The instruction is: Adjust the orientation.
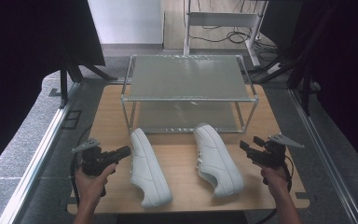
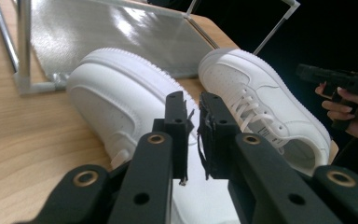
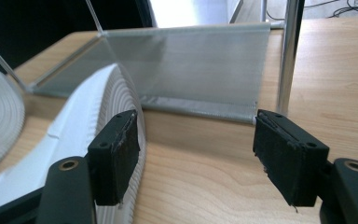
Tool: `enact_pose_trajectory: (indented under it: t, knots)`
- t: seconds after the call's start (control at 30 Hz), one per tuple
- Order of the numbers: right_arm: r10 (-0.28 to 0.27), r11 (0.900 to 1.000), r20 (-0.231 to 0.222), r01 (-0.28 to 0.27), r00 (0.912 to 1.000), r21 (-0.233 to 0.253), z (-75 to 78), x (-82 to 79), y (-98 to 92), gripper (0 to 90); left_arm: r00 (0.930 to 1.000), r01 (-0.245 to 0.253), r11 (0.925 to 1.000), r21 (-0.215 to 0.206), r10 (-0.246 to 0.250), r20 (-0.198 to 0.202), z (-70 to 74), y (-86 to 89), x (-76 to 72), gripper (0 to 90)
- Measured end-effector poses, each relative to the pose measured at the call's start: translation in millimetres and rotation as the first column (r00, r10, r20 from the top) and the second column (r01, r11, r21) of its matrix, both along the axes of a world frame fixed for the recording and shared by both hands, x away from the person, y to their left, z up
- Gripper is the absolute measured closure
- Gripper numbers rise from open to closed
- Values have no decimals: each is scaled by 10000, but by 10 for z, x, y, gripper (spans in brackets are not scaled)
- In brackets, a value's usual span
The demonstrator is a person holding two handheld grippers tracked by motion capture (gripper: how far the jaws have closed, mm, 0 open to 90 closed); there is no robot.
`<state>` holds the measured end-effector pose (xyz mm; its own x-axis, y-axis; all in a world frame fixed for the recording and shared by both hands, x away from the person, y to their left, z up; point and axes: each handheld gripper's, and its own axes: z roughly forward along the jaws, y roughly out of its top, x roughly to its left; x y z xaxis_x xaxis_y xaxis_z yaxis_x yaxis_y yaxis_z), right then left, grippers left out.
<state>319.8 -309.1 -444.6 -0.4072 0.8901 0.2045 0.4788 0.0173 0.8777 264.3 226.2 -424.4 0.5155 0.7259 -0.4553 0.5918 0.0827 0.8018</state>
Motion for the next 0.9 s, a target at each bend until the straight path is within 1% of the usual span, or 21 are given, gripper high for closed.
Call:
enact_pose_trajectory:
  t: [0.07, 0.13, 0.17, 0.23, 0.3, 0.33, 0.37, 0.4, 0.43, 0.47, 0.53, 0.6, 0.67, 0.73, 0.77, 0.8, 0.87, 0.9]
  knots:
    - [-22, 9996, 50, 24, 10000, -274, -8, -24, 6, 314, 9996, 260, 9996, 69, -261, 125, 20, -53, -17, 851]
    - [-46, 9995, 50, 47, 10000, -297, -6, -32, 6, 314, 9986, 478, 9987, 173, -482, 215, 32, -105, -50, 854]
    - [-82, 9995, 66, 84, 9999, -315, -4, -40, 4, 314, 9979, 584, 9982, 161, -589, 265, 32, -124, -71, 861]
    - [-152, 9996, 90, 154, 9998, -237, 7, -57, 0, 315, 9965, 782, 9969, 89, -784, 282, 36, -154, -105, 890]
    - [-280, 9996, 166, 282, 9995, -100, 28, -77, 1, 322, 9946, 1003, 9949, 125, -1006, 274, 50, -181, -130, 900]
    - [-326, 9994, 171, 327, 9993, -72, 33, -75, 2, 322, 9923, 1203, 9925, 206, -1208, 285, 72, -197, -157, 900]
    - [-326, 9994, 171, 327, 9993, -72, 33, -75, 2, 322, 9923, 1203, 9925, 206, -1208, 285, 72, -197, -157, 900]
    - [-632, 9980, 169, 633, 9979, -62, 39, -59, 2, 322, 9901, 1371, 9901, 291, -1378, 257, 87, -200, -198, 900]
    - [-632, 9980, 169, 633, 9979, -62, 39, -59, 2, 322, 9901, 1371, 9901, 291, -1378, 257, 87, -200, -198, 900]
    - [-832, 9965, 122, 832, 9965, 44, 34, -40, -12, 324, 9891, 1450, 9889, 335, -1457, 206, 83, -200, -225, 900]
    - [-852, 9963, 46, 851, 9964, 90, 26, -35, -17, 324, 9893, 1456, 9876, 582, -1452, -104, 46, -197, -297, 900]
    - [-760, 9971, -37, 760, 9971, 39, 0, -39, -18, 325, 9887, 1459, 9858, 833, -1423, -477, -35, -193, -371, 900]
    - [-696, 9976, -78, 695, 9975, -71, -21, -50, -12, 325, 9853, 1546, 9829, 1004, -1459, -892, -138, -199, -439, 900]
    - [-710, 9975, -32, 710, 9975, -64, -10, -57, -5, 327, 9823, 1600, 9803, 1155, -1465, -1169, -230, -205, -501, 900]
    - [-710, 9975, -32, 710, 9975, -64, -10, -57, -5, 327, 9800, 1666, 9791, 1170, -1514, -1292, -266, -210, -530, 900]
    - [-765, 9971, 52, 765, 9971, -61, 8, -55, 1, 327, 9759, 1806, 9758, 1231, -1622, -1462, -322, -226, -584, 900]
    - [-767, 9970, 84, 768, 9970, -100, 11, -51, 7, 327, 9760, 1756, 9762, 1275, -1556, -1524, -345, -237, -613, 899]
    - [-751, 9969, 73, 752, 9971, -208, 9, -46, 20, 327, 9747, 1775, 9756, 1294, -1561, -1600, -369, -248, -641, 897]
